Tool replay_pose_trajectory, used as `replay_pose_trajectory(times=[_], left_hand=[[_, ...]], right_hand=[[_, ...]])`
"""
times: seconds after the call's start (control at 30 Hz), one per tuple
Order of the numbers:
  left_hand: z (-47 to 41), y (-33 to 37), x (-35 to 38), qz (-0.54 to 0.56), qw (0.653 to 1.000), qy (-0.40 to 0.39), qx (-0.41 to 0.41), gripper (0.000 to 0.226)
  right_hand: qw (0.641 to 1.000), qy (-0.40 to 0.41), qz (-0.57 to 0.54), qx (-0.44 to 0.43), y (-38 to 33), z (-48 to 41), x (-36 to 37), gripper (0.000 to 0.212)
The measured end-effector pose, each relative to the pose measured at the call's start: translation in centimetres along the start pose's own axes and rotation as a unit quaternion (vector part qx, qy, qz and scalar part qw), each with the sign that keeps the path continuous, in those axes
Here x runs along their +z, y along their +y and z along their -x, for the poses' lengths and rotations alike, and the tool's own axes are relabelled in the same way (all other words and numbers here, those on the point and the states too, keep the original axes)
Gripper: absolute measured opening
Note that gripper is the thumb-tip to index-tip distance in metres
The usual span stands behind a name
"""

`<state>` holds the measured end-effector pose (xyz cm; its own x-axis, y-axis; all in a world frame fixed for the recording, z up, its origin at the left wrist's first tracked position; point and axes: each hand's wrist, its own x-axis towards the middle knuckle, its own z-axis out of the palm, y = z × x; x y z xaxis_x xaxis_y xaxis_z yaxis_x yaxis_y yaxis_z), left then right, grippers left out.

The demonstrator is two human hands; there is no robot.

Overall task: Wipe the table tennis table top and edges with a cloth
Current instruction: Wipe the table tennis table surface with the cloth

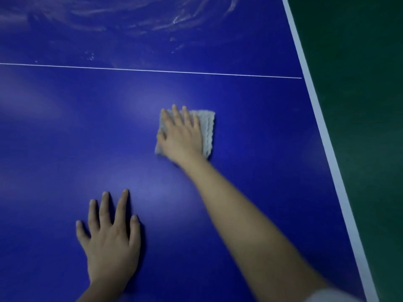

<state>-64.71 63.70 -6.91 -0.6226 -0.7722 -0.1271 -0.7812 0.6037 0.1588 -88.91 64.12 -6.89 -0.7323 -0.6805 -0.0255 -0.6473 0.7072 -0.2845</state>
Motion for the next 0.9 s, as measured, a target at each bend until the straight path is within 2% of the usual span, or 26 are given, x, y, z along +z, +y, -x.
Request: replay_pose_trajectory(times=[0.1,0.2,0.3,0.4,0.47,0.57,0.63,0.77,0.83,0.9], left_hand=[[0.1,0.1,-0.1,0.008,1.000,-0.002,0.001,0.067],[0.2,0.3,-0.2,0.007,1.000,-0.004,0.004,0.067],[0.2,0.5,-0.3,0.005,1.000,-0.007,0.007,0.067],[0.1,0.2,-0.2,-0.002,1.000,-0.006,0.012,0.065],[0.2,0.1,-0.1,-0.002,1.000,-0.004,0.014,0.064],[0.0,0.0,0.1,-0.004,1.000,-0.003,0.013,0.062],[0.0,-0.1,0.1,0.000,1.000,-0.003,0.010,0.061],[0.1,0.0,0.1,0.012,1.000,0.008,0.009,0.061],[0.0,0.1,0.0,0.017,1.000,0.010,0.015,0.061],[0.0,0.0,0.1,0.018,0.999,0.013,0.024,0.061]], right_hand=[[0.998,0.004,0.059,0.003,6.6,-4.8,-2.9,0.050],[0.980,0.094,0.107,0.140,16.7,-5.4,-6.5,0.036],[0.941,0.112,0.058,0.313,24.1,-2.0,-7.6,0.055],[0.919,0.106,0.031,0.378,24.0,-0.1,-7.4,0.060],[0.934,0.103,0.060,0.336,20.5,-0.3,-7.2,0.055],[0.981,0.070,0.106,0.146,11.9,0.7,-6.0,0.039],[0.995,0.034,0.094,0.018,6.5,3.9,-3.1,0.048],[0.989,-0.023,0.029,-0.146,0.9,14.8,0.0,0.058],[0.986,-0.042,0.023,-0.161,2.7,17.7,-0.7,0.058],[0.993,-0.022,0.077,-0.085,7.5,17.9,-2.3,0.057]])
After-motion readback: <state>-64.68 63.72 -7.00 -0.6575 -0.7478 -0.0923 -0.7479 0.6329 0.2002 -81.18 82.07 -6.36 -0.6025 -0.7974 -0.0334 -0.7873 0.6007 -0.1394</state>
